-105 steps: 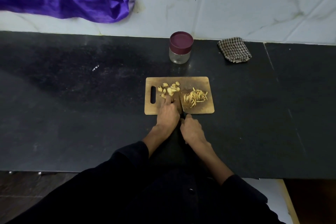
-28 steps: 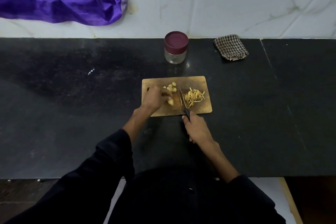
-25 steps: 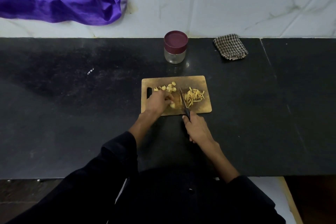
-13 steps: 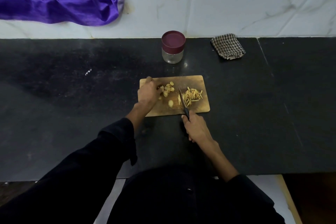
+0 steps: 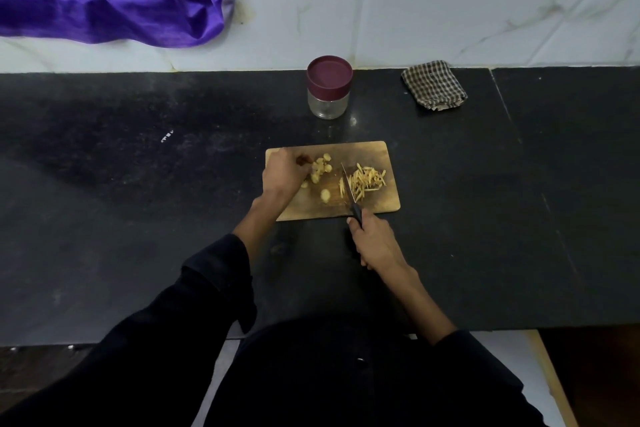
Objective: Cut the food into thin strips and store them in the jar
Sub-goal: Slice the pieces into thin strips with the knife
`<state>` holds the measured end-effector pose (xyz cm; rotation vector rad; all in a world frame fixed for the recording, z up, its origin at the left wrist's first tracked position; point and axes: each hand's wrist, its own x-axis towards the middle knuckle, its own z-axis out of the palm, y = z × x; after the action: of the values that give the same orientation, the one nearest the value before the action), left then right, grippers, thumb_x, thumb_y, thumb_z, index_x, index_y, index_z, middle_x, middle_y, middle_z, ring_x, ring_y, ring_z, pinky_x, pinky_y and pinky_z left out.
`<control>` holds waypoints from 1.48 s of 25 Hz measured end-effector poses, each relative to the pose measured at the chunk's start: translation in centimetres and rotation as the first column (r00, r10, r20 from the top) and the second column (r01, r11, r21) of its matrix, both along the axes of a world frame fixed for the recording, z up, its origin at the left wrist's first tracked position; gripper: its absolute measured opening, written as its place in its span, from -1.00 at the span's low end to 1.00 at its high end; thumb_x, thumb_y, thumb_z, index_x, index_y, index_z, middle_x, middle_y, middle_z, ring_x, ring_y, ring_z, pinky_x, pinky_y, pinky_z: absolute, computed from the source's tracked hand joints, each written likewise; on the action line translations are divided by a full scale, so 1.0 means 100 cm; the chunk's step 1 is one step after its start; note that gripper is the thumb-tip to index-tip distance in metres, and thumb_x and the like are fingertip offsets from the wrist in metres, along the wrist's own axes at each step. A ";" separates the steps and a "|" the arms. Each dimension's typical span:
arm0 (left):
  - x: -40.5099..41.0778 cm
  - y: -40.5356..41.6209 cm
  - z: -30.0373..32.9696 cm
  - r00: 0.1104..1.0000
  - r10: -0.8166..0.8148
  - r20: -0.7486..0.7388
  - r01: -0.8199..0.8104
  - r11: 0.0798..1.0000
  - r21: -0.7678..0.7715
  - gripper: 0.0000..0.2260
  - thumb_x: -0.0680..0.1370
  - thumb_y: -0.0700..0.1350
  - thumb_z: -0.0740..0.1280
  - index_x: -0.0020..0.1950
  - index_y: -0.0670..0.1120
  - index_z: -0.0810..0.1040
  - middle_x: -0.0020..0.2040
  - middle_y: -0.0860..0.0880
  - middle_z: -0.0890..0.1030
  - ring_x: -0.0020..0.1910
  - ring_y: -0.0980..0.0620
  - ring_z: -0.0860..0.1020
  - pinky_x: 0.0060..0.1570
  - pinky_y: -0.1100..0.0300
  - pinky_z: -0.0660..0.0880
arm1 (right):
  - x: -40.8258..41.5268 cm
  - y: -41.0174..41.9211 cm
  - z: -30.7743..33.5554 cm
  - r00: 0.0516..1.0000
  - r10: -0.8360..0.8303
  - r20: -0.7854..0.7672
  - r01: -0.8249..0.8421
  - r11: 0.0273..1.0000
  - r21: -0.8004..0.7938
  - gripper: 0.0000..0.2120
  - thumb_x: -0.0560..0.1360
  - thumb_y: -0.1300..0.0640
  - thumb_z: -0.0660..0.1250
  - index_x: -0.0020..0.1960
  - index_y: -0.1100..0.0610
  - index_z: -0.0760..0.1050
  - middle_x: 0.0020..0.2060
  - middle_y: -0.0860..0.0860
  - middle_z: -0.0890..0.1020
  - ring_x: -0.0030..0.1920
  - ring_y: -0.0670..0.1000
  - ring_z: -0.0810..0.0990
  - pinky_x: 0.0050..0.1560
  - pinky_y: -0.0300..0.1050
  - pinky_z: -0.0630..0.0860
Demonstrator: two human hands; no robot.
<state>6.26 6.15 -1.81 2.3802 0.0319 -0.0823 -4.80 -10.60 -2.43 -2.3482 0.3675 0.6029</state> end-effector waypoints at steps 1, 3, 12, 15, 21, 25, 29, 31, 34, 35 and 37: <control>-0.007 -0.002 -0.004 1.000 0.024 -0.006 -0.024 0.998 -0.059 -0.91 0.47 -0.22 0.42 -0.05 -0.11 0.67 -0.12 0.03 0.66 -0.14 0.13 0.59 -0.17 0.30 0.52 | 0.000 0.000 0.000 1.000 0.001 -0.002 -0.001 1.000 -0.002 -0.75 0.67 -0.04 0.11 0.17 0.13 0.38 -0.11 0.15 0.62 -0.25 0.16 0.67 -0.15 0.17 0.64; -0.023 -0.009 -0.015 0.997 0.043 -0.063 -0.051 0.990 -0.135 -0.91 0.46 -0.22 0.43 -0.05 -0.13 0.68 -0.09 0.02 0.67 -0.12 0.16 0.59 -0.16 0.47 0.43 | 0.000 0.001 0.000 1.000 0.009 -0.005 -0.009 1.000 -0.008 -0.73 0.67 -0.04 0.11 0.20 0.14 0.38 -0.12 0.15 0.62 -0.23 0.16 0.68 -0.14 0.18 0.64; -0.042 -0.020 -0.028 0.992 0.052 -0.112 -0.071 0.983 -0.169 -0.86 0.50 -0.16 0.41 0.03 -0.12 0.65 -0.03 0.01 0.67 -0.09 0.20 0.57 -0.06 0.41 0.43 | 0.001 0.001 -0.001 1.000 0.017 -0.025 -0.017 1.000 -0.015 -0.73 0.67 -0.04 0.11 0.25 0.12 0.36 -0.15 0.10 0.61 -0.34 0.09 0.67 -0.24 0.10 0.66; -0.044 -0.019 -0.030 0.995 0.035 -0.093 -0.049 0.986 -0.157 -0.85 0.50 -0.16 0.41 0.06 -0.12 0.64 -0.03 0.01 0.66 -0.08 0.18 0.57 -0.07 0.41 0.43 | 0.001 0.001 -0.001 0.999 0.013 -0.032 -0.013 1.000 -0.007 -0.72 0.67 -0.04 0.11 0.24 0.12 0.37 -0.15 0.11 0.62 -0.32 0.09 0.67 -0.23 0.11 0.66; -0.048 -0.014 -0.031 0.995 -0.011 -0.100 -0.006 0.986 -0.167 -0.77 0.46 -0.22 0.44 0.10 -0.15 0.62 -0.07 -0.01 0.64 -0.14 0.15 0.57 -0.22 0.27 0.52 | -0.001 0.006 0.000 0.996 0.025 -0.083 -0.020 0.998 0.061 -0.72 0.67 -0.03 0.10 0.19 0.17 0.38 -0.11 0.18 0.62 -0.52 0.00 0.56 -0.59 -0.21 0.41; -0.050 -0.016 -0.032 0.998 0.014 -0.069 -0.025 0.987 -0.159 -0.80 0.47 -0.24 0.42 0.09 -0.14 0.64 -0.06 -0.04 0.65 -0.14 0.14 0.57 -0.21 0.20 0.57 | -0.003 0.013 -0.004 0.995 0.060 -0.083 -0.056 0.997 0.049 -0.72 0.68 -0.02 0.09 0.17 0.19 0.39 -0.13 0.17 0.61 -0.50 0.03 0.57 -0.61 -0.20 0.40; -0.051 -0.017 -0.031 0.999 0.030 -0.045 -0.036 0.989 -0.144 -0.80 0.47 -0.23 0.43 0.09 -0.16 0.64 -0.05 -0.04 0.66 -0.14 0.14 0.57 -0.17 0.21 0.58 | 0.000 0.017 -0.004 0.995 0.052 -0.086 -0.046 0.996 0.075 -0.72 0.68 -0.01 0.09 0.17 0.20 0.38 -0.15 0.18 0.63 -0.51 0.02 0.57 -0.60 -0.18 0.42; -0.051 -0.017 -0.032 0.999 0.018 -0.035 -0.023 0.989 -0.145 -0.81 0.47 -0.23 0.43 0.08 -0.15 0.64 -0.05 -0.04 0.66 -0.13 0.14 0.58 -0.16 0.23 0.58 | 0.001 0.018 -0.003 0.994 0.052 -0.100 -0.043 0.996 0.082 -0.72 0.68 -0.01 0.09 0.19 0.19 0.36 -0.15 0.18 0.62 -0.51 0.01 0.56 -0.59 -0.18 0.43; -0.053 -0.016 -0.032 1.000 0.005 -0.031 -0.009 0.990 -0.143 -0.81 0.46 -0.21 0.44 0.07 -0.14 0.63 -0.06 -0.02 0.64 -0.14 0.14 0.57 -0.21 0.25 0.56 | 0.000 0.019 -0.002 0.992 0.048 -0.113 -0.037 0.995 0.092 -0.72 0.68 -0.01 0.08 0.20 0.18 0.35 -0.16 0.18 0.63 -0.50 0.03 0.58 -0.57 -0.16 0.46; -0.053 -0.016 -0.032 1.000 0.002 -0.024 -0.005 0.991 -0.136 -0.79 0.46 -0.21 0.45 0.08 -0.14 0.63 -0.06 -0.02 0.63 -0.14 0.14 0.56 -0.18 0.27 0.55 | -0.001 0.019 -0.002 0.993 0.045 -0.109 -0.034 0.995 0.096 -0.73 0.68 -0.01 0.08 0.20 0.19 0.35 -0.18 0.18 0.63 -0.50 0.03 0.58 -0.57 -0.15 0.47; -0.053 -0.016 -0.033 1.000 -0.005 -0.012 0.003 0.992 -0.129 -0.76 0.45 -0.19 0.45 0.11 -0.14 0.62 -0.06 -0.02 0.62 -0.13 0.14 0.56 -0.11 0.29 0.54 | -0.001 0.020 -0.001 0.993 0.042 -0.108 -0.031 0.994 0.105 -0.73 0.68 0.00 0.08 0.21 0.18 0.35 -0.21 0.17 0.62 -0.49 0.04 0.59 -0.57 -0.16 0.46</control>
<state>0.97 4.52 -5.07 2.2506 0.0272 -0.0982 -4.93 -8.62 -2.50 -2.2330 0.3349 0.7531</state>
